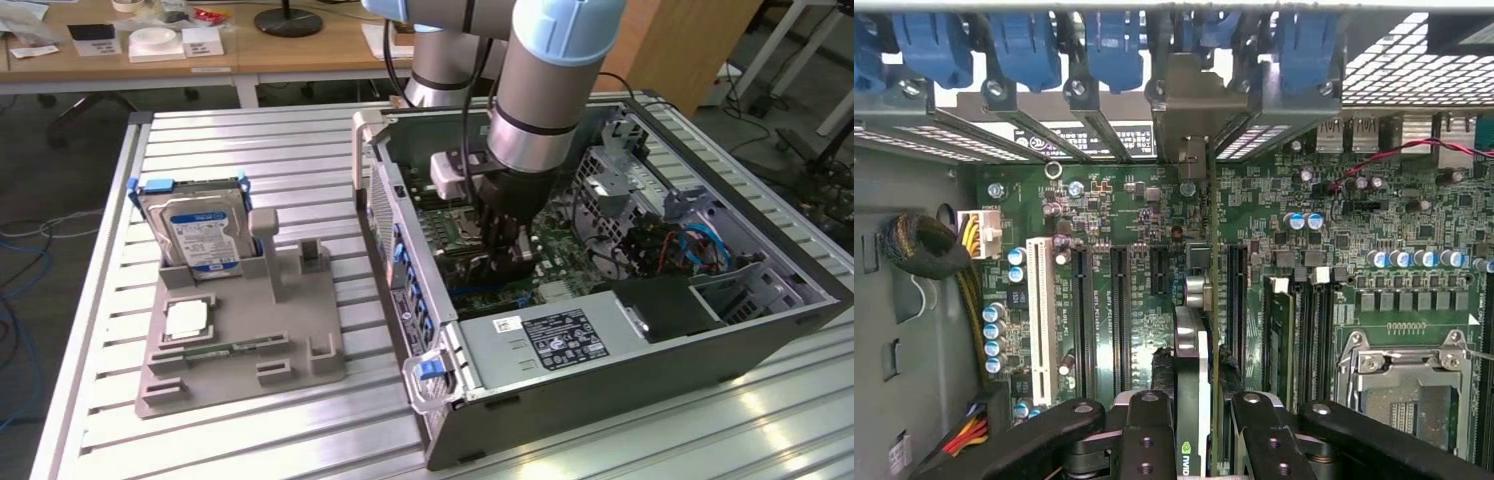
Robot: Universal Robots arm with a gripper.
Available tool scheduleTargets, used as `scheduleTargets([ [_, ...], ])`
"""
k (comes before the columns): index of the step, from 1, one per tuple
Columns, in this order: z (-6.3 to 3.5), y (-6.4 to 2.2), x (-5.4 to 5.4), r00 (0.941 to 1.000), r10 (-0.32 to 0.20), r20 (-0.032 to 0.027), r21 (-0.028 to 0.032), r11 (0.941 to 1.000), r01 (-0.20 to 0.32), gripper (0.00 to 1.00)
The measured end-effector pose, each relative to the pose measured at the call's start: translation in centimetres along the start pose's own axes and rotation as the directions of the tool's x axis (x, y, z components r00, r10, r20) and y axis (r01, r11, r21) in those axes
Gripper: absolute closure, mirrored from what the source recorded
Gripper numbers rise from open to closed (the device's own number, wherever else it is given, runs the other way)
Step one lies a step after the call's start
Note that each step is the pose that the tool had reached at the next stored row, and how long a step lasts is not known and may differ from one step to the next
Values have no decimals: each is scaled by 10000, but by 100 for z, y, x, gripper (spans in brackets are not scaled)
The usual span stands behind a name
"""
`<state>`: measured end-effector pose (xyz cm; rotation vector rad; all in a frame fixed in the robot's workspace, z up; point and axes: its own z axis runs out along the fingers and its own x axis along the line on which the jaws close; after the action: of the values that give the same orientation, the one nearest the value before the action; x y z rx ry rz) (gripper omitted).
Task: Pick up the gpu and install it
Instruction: 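Insert the gpu into the slot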
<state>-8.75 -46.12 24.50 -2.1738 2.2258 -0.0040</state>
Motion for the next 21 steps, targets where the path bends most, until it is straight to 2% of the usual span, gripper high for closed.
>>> scheduleTargets([
  [21,32,13,1,10000,0,-2,0,10000,0,73],
])
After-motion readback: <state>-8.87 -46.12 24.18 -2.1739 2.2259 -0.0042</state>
